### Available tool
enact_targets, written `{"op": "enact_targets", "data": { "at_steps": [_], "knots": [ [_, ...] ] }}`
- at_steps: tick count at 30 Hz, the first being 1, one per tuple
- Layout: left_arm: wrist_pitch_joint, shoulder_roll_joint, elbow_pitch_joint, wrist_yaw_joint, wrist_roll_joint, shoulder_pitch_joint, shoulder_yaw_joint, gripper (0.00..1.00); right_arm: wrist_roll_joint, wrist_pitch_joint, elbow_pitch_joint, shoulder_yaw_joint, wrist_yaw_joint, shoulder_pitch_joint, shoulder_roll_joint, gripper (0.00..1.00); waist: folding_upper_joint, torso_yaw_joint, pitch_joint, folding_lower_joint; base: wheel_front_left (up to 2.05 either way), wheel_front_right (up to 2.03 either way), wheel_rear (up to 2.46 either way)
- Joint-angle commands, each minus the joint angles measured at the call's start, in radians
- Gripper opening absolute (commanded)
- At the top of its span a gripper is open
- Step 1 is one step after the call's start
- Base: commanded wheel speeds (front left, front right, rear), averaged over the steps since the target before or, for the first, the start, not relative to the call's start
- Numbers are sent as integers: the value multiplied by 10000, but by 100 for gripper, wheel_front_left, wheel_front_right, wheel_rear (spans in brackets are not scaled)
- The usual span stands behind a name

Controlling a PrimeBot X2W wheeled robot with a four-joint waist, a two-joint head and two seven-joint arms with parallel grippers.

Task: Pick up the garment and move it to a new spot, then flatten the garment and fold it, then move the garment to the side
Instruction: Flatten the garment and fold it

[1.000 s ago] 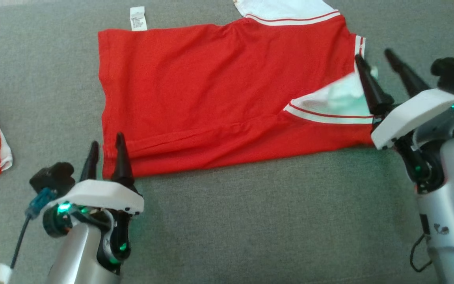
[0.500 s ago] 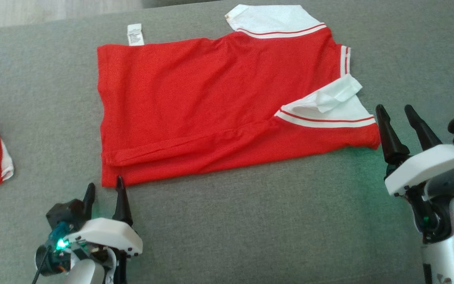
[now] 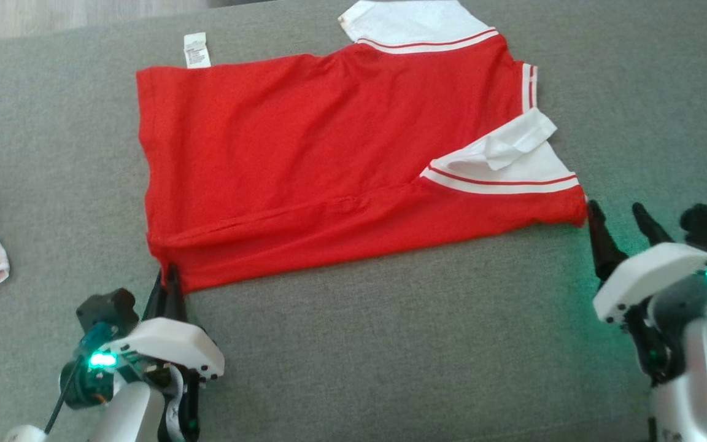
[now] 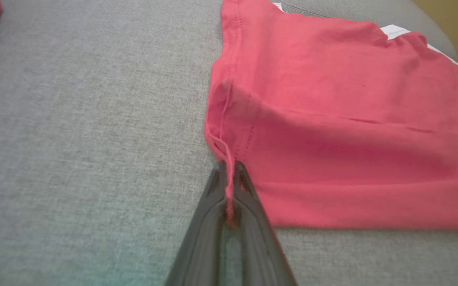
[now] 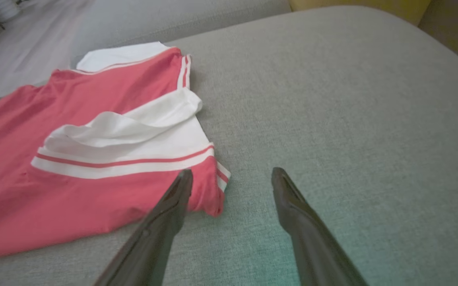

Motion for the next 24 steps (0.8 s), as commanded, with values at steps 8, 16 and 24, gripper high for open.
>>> {"op": "enact_targets", "data": {
  "at_steps": [8, 16, 24],
  "knots": [
    [50, 51, 8, -166, -138, -197, 10, 0, -614, 148, 1695, 521, 67, -1431, 125, 100, 0, 279, 68, 1, 0, 0, 0],
    [53, 47, 151, -370, -268, -29, -134, 0, -899, 676, 2624, 549, 67, -1245, 132, 0, 0, 417, -341, 1, 0, 0, 0],
    [613, 472, -1266, -182, -583, 1052, 51, 0, -692, 1053, 697, 207, 67, -56, -141, 0, 0, 285, -987, 1, 0, 0, 0]
  ]
}}
